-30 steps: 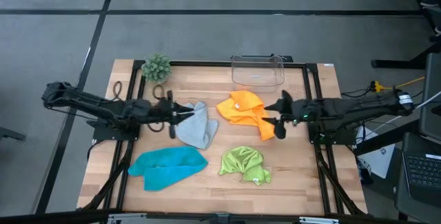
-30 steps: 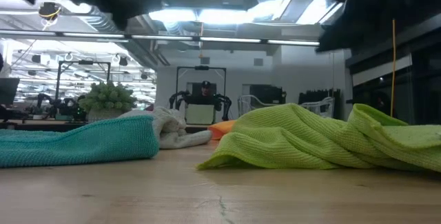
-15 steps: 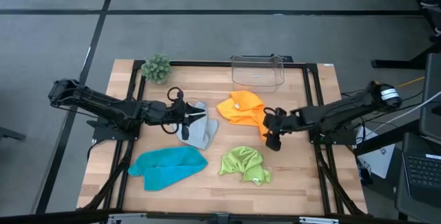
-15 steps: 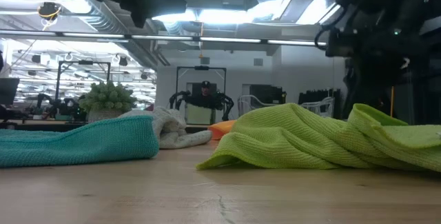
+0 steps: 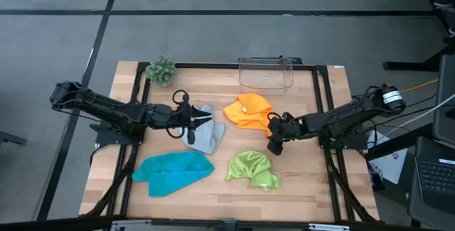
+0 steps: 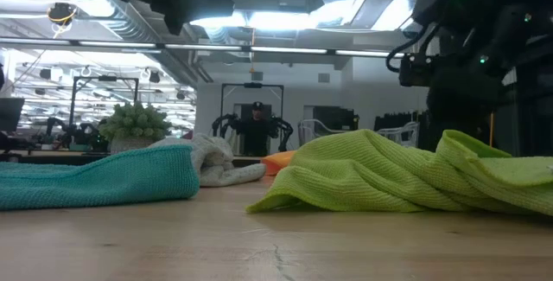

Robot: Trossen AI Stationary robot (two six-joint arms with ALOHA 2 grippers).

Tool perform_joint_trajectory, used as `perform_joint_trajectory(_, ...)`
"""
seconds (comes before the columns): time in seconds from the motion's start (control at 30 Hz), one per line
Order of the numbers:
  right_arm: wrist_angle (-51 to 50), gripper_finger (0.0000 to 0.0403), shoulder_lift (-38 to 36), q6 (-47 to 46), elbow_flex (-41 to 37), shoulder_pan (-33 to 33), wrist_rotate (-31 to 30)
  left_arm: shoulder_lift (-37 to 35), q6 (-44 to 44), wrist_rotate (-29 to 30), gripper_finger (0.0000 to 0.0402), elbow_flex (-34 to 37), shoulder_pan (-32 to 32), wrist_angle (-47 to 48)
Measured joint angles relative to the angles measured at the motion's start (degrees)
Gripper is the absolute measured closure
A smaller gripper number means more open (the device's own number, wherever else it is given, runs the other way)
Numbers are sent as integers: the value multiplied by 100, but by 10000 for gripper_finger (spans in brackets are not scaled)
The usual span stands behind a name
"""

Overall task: Fold microfiber towels
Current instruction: Fold the orange microfiber cloth

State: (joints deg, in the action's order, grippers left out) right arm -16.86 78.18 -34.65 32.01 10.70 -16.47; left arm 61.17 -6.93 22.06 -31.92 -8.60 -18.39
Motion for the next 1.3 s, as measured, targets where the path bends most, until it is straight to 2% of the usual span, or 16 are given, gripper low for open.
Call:
perform_joint_trajectory(0.27, 175, 177, 584, -60, 4, 0, -63, 0, 634, 2, 335, 0, 50, -9)
perform_joint_trajectory(0.57, -407, 188, 469, -108, 19, 0, -109, -2, 1190, 2, 335, 0, 51, -11)
perform_joint_trajectory(0.73, -582, 251, 410, -55, 13, 0, -65, -2, 1205, 2, 335, 0, 49, -15)
perform_joint_trajectory(0.97, -525, 389, 423, 328, 332, 24, 289, -2, 1201, 2, 335, 0, 51, -14)
perform_joint_trajectory(1.13, -730, 389, 421, 1044, 1180, 135, 285, -2, 1199, 0, 335, 0, 51, -13)
perform_joint_trajectory(1.3, -1272, 398, 416, 1301, 2142, 309, 278, -2, 1199, 0, 335, 0, 50, -13)
